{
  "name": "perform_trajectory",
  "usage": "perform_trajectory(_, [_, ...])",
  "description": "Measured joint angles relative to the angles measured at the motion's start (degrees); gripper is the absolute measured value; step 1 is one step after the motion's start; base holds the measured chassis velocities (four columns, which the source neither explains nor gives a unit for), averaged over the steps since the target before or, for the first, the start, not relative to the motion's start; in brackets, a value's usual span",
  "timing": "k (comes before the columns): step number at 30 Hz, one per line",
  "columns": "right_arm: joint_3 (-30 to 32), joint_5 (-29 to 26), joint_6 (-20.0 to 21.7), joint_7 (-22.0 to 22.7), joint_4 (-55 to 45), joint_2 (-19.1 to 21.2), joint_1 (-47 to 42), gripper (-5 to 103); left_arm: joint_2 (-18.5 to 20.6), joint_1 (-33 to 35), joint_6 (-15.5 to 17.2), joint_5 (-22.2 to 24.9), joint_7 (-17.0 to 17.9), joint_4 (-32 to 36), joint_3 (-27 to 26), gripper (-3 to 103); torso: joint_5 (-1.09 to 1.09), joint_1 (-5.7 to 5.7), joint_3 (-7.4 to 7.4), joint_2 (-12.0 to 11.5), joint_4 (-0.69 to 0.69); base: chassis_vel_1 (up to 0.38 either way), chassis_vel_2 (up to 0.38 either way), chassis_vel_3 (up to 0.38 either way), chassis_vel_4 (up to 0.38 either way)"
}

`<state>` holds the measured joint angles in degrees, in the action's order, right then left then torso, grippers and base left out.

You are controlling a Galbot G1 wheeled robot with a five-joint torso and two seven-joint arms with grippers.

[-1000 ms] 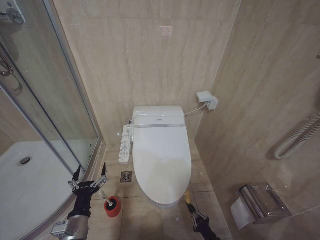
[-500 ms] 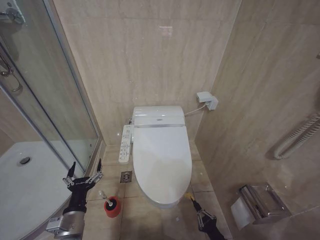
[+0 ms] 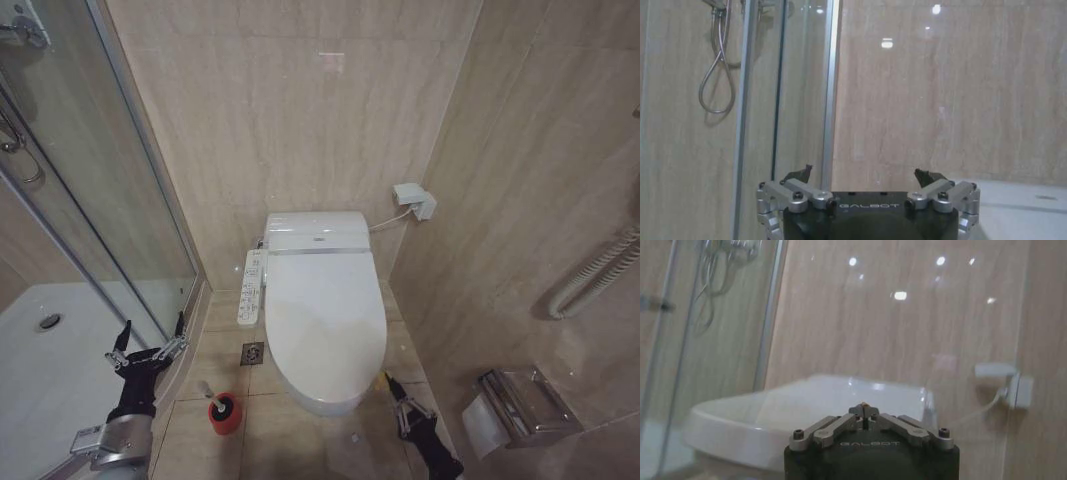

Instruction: Open the toilet lid, clean the toilet bowl with a toilet brush, close the toilet lid, and flush.

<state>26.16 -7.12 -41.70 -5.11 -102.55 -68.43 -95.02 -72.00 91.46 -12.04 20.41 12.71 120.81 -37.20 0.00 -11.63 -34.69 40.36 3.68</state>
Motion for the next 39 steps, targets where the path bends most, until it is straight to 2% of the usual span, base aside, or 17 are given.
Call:
perform_trajectory(7, [2.07,-3.67,3.0,1.49,-7.83,0.75,1.4,0,-0.13,-0.85,0.09,0.05,-0.07,-1.38,0.24,100,0.0,0.0,0.0,0.0,-0.01,0.0,0.0,0.0,0.0])
perform_trajectory(10, [2.92,-6.12,5.62,2.38,-10.58,1.31,3.79,0,-0.34,-1.11,0.15,-0.12,-0.22,-1.87,0.73,100,0.0,0.0,0.0,0.0,0.0,0.0,0.0,0.0,0.0])
perform_trajectory(20, [3.53,-13.07,11.3,3.28,-13.84,3.25,11.89,0,-0.5,-1.06,0.4,-1.11,-0.44,-2.7,1.13,100,0.0,0.0,0.0,0.0,-0.01,0.0,0.0,0.0,0.0])
perform_trajectory(27, [3.12,-17.56,13.12,2.8,-13.66,5.16,17.35,0,-0.12,-1.16,0.97,-1.18,-0.53,-3.33,0.59,100,0.0,0.0,0.0,0.0,-0.01,0.0,0.0,0.0,0.0])
perform_trajectory(32, [2.24,-22.09,15.6,2.92,-11.25,7.98,24.59,0,0.0,-1.56,1.19,-1.59,-0.66,-4.22,0.53,100,0.01,0.0,0.0,0.0,-0.02,0.0,0.0,0.0,0.0])
perform_trajectory(34, [0.66,-24.64,17.22,3.24,-8.25,9.7,30.67,0,-0.02,-1.85,1.29,-2.03,-0.7,-4.94,0.57,100,0.0,0.0,0.0,0.0,-0.02,0.0,0.0,0.0,0.0])
perform_trajectory(37, [-0.97,-25.49,17.59,3.22,-5.54,10.54,34.31,0,-0.03,-2.03,1.38,-2.34,-0.74,-5.33,0.59,100,0.0,0.0,0.0,0.0,0.0,0.0,0.0,0.0,0.0])
perform_trajectory(39, [-4.29,-26.91,17.77,3.07,-0.87,11.43,39.66,0,-0.08,-2.11,1.56,-2.66,-0.81,-5.67,0.59,100,-0.01,0.0,0.0,0.0,-0.01,0.0,0.0,0.0,0.0])
